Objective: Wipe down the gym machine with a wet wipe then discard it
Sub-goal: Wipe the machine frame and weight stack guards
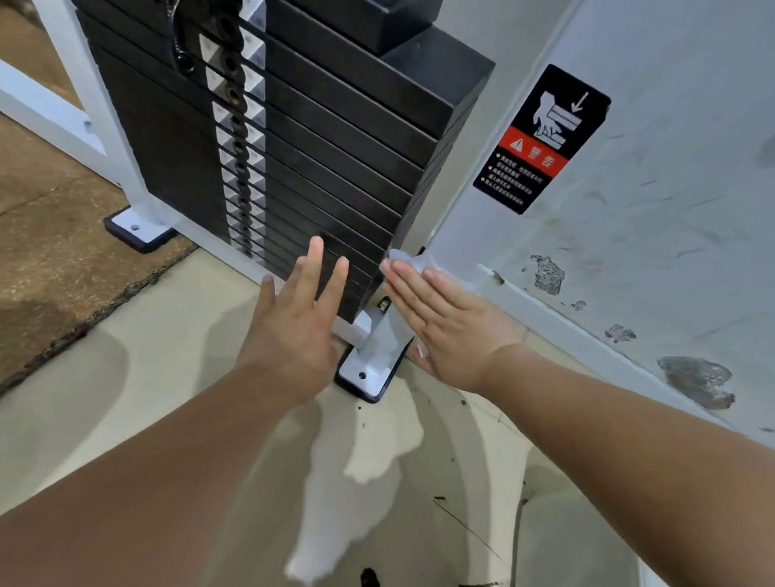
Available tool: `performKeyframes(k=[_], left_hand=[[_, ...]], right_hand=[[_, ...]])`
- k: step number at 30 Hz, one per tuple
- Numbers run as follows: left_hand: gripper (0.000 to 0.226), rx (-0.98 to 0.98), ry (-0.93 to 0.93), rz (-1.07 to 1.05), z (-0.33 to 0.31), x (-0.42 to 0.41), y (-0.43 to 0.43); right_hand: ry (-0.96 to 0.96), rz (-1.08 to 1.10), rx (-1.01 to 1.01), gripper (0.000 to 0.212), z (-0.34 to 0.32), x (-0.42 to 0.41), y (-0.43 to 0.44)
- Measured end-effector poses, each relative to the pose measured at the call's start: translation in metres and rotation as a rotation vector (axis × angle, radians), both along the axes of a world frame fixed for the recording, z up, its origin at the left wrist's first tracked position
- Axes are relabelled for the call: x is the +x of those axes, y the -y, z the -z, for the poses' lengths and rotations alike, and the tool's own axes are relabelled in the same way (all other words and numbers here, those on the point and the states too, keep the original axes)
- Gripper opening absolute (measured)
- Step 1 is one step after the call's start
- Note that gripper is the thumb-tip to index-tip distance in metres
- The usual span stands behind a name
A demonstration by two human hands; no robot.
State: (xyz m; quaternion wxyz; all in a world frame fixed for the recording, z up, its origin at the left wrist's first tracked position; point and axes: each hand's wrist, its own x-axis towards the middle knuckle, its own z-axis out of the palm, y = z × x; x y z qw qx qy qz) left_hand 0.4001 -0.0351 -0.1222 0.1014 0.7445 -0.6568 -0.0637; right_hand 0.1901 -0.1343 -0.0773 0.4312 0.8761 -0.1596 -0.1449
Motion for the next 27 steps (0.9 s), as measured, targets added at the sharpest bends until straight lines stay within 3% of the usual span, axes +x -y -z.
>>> performKeyframes(k=[3, 6, 8, 14, 18, 22, 27], left_hand=[[0.087, 0.011, -0.132, 0.020, 0.007, -0.010, -0.005], [0.074, -0.350, -0.131, 0.154, 0.012, -0.029, -0.011], [0.073, -0.452, -0.121, 0.210, 0.012, -0.046, -0.016], [0.079, -0.289, -0.129, 0.302, -0.013, -0.091, 0.000], [0.082, -0.288, -0.261, 0.155, -0.030, -0.111, 0.004], [0.092, -0.350, -0.301, -0.014, -0.042, -0.137, 0.010], [0.086, -0.356, -0.720, -0.397, -0.083, -0.171, 0.035]], right_hand=[[0.079, -0.009, 0.089, 0.084, 0.001, 0.000, -0.003], [0.247, -0.042, 0.140, 0.088, -0.005, -0.004, -0.006], [0.387, -0.059, 0.136, 0.095, -0.009, -0.009, -0.005], [0.588, -0.145, 0.236, 0.102, -0.041, -0.024, -0.010], [0.460, -0.068, 0.181, 0.108, -0.077, -0.035, -0.013], [0.288, -0.031, 0.063, 0.086, -0.115, -0.043, -0.020], [0.002, -0.112, -0.056, 0.066, -0.171, -0.048, -0.011]])
